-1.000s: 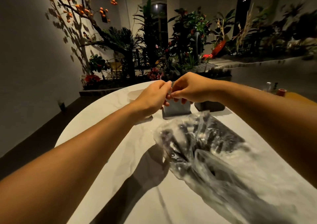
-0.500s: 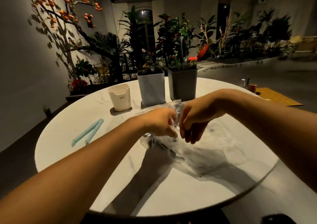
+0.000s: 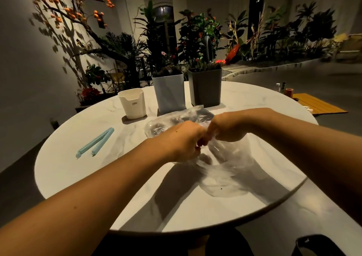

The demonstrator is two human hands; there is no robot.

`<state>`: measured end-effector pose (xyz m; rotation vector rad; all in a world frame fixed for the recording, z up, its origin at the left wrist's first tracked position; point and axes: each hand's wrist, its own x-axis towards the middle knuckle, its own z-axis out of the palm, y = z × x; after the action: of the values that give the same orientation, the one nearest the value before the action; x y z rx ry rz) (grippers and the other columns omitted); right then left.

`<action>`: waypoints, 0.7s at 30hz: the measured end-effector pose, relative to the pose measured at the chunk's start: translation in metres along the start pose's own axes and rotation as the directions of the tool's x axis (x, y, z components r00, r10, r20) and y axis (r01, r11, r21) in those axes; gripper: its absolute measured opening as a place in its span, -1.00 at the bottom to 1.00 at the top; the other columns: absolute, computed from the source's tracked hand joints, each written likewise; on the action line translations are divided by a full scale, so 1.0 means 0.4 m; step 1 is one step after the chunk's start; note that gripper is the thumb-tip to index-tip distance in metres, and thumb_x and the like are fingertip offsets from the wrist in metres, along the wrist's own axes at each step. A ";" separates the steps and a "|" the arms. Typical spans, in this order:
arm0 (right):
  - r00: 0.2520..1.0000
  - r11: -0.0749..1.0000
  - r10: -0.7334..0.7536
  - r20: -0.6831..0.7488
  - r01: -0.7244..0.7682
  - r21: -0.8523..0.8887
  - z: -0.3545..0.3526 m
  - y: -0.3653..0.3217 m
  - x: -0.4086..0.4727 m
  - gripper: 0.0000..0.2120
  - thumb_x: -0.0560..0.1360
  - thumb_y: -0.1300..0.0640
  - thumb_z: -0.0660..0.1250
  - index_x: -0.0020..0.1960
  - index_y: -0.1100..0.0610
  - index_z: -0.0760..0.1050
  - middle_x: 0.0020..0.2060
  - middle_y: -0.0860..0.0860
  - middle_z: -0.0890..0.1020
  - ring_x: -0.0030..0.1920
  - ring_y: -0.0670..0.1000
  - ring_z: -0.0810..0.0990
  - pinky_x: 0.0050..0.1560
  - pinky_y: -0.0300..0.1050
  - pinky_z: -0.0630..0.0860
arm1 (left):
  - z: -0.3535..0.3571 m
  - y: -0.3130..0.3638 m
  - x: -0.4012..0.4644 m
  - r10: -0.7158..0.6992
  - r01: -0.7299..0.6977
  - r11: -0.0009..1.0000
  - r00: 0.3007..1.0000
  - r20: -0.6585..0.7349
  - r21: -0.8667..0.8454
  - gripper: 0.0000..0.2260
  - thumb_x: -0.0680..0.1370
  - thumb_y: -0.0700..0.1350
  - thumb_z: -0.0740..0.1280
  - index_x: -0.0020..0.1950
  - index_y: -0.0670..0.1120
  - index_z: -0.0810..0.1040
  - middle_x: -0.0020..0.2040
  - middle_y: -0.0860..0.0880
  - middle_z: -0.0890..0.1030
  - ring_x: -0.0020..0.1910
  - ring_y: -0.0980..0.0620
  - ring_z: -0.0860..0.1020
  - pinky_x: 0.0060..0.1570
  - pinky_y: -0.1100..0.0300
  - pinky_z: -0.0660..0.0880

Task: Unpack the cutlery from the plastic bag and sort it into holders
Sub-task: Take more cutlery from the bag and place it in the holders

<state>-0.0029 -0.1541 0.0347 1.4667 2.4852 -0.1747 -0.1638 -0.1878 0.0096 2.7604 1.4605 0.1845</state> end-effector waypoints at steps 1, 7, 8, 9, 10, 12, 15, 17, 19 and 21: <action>1.000 1.000 0.017 0.010 -0.017 -0.022 -0.001 0.006 0.001 -0.69 0.65 0.22 0.21 0.37 0.14 0.50 0.26 0.09 0.57 0.20 0.09 0.55 0.26 -0.07 0.49 | 0.004 -0.001 0.005 -0.050 0.049 0.998 0.998 0.045 0.030 -0.67 0.52 -0.10 0.48 0.27 -0.02 0.58 0.13 -0.02 0.62 0.04 -0.02 0.59 0.07 0.07 0.62; 0.983 0.930 0.054 -0.177 -0.114 -0.351 -0.013 0.084 -0.008 -0.42 0.51 -0.06 0.39 0.49 -0.08 0.32 0.44 0.04 0.41 0.47 0.15 0.28 0.53 0.18 0.05 | -0.015 -0.029 0.024 -0.111 0.125 0.930 0.992 -0.061 0.347 -0.25 0.50 0.10 0.43 0.58 -0.06 0.15 0.56 -0.12 0.19 0.53 -0.13 0.16 0.52 0.03 0.18; 0.980 0.912 0.058 -0.190 -0.129 -0.389 -0.013 0.090 -0.014 -0.31 0.48 -0.11 0.41 0.54 -0.07 0.23 0.52 0.05 0.29 0.54 0.17 0.15 0.53 0.19 -0.05 | -0.022 -0.027 0.029 -0.115 0.131 0.921 0.991 -0.064 0.367 -0.13 0.48 0.10 0.44 0.62 -0.07 0.01 0.61 -0.12 0.05 0.59 -0.13 0.02 0.57 0.04 0.06; 0.974 0.902 0.058 -0.220 -0.146 -0.407 -0.013 0.092 -0.019 -0.23 0.46 -0.14 0.43 0.57 -0.06 0.18 0.55 0.06 0.22 0.56 0.18 0.07 0.54 0.18 -0.08 | -0.029 -0.022 0.035 -0.111 0.134 0.911 0.990 -0.081 0.389 -0.06 0.47 0.10 0.46 0.63 -0.07 -0.08 0.64 -0.11 -0.05 0.61 -0.12 -0.08 0.59 0.03 -0.03; 0.964 0.900 0.046 -0.260 -0.153 -0.407 -0.012 0.091 -0.021 -0.21 0.44 -0.14 0.45 0.56 -0.05 0.18 0.55 0.07 0.21 0.56 0.18 0.08 0.54 0.18 -0.02 | -0.033 -0.017 0.042 -0.101 0.136 0.902 0.989 -0.107 0.410 -0.03 0.46 0.11 0.47 0.63 -0.07 -0.12 0.64 -0.11 -0.10 0.61 -0.13 -0.14 0.59 0.02 -0.09; 0.943 0.946 -0.038 -0.332 -0.074 -0.317 -0.008 0.081 -0.017 -0.41 0.46 -0.04 0.47 0.45 -0.04 0.40 0.41 0.07 0.42 0.41 0.15 0.35 0.41 0.08 0.34 | -0.038 -0.010 0.053 -0.086 0.138 0.894 0.986 -0.140 0.427 -0.02 0.45 0.16 0.46 0.63 -0.05 -0.13 0.64 -0.13 -0.16 0.61 -0.16 -0.21 0.59 -0.02 -0.18; 0.951 0.994 -0.095 -0.293 0.073 -0.086 0.015 0.061 0.002 -0.78 0.56 0.14 0.38 0.18 0.00 0.64 0.04 0.01 0.64 -0.03 0.04 0.59 -0.01 -0.17 0.55 | -0.033 -0.003 0.062 -0.063 0.128 0.900 0.984 -0.167 0.416 0.00 0.39 0.28 0.48 0.62 0.01 -0.02 0.64 -0.12 -0.14 0.61 -0.18 -0.20 0.58 -0.06 -0.20; 0.966 0.998 -0.039 -0.255 0.025 -0.059 0.029 0.063 0.020 -0.79 0.58 0.17 0.33 0.17 0.04 0.65 -0.04 0.03 0.65 -0.08 0.06 0.60 -0.04 -0.14 0.58 | -0.027 -0.001 0.063 -0.045 0.147 0.900 0.967 -0.249 0.410 -0.11 0.39 0.26 0.49 0.57 0.02 0.15 0.59 -0.13 0.06 0.57 -0.18 0.00 0.57 -0.02 -0.03; 0.960 0.997 0.060 -0.272 -0.073 -0.037 0.037 0.078 0.035 -0.82 0.57 0.14 0.34 0.14 0.09 0.63 -0.10 0.06 0.62 -0.12 0.07 0.58 -0.16 -0.15 0.52 | -0.022 -0.009 0.062 -0.018 0.181 0.906 0.920 -0.391 0.383 -0.32 0.40 0.15 0.52 0.42 -0.02 0.36 0.38 -0.12 0.32 0.33 -0.12 0.30 0.34 0.04 0.31; 0.955 0.992 0.126 -0.270 -0.126 0.017 0.045 0.092 0.053 -0.81 0.56 0.07 0.34 0.12 0.10 0.62 -0.12 0.07 0.61 -0.13 0.07 0.57 -0.18 -0.13 0.51 | -0.015 -0.019 0.065 0.074 0.126 0.927 0.862 -0.502 0.352 -0.55 0.39 0.03 0.55 0.20 -0.06 0.52 0.14 -0.10 0.46 0.07 -0.07 0.41 0.01 0.10 0.44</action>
<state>0.0222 -0.1223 0.0125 1.7475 2.5832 0.0555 -0.1561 -0.1622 0.0176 3.1538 1.8076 0.7705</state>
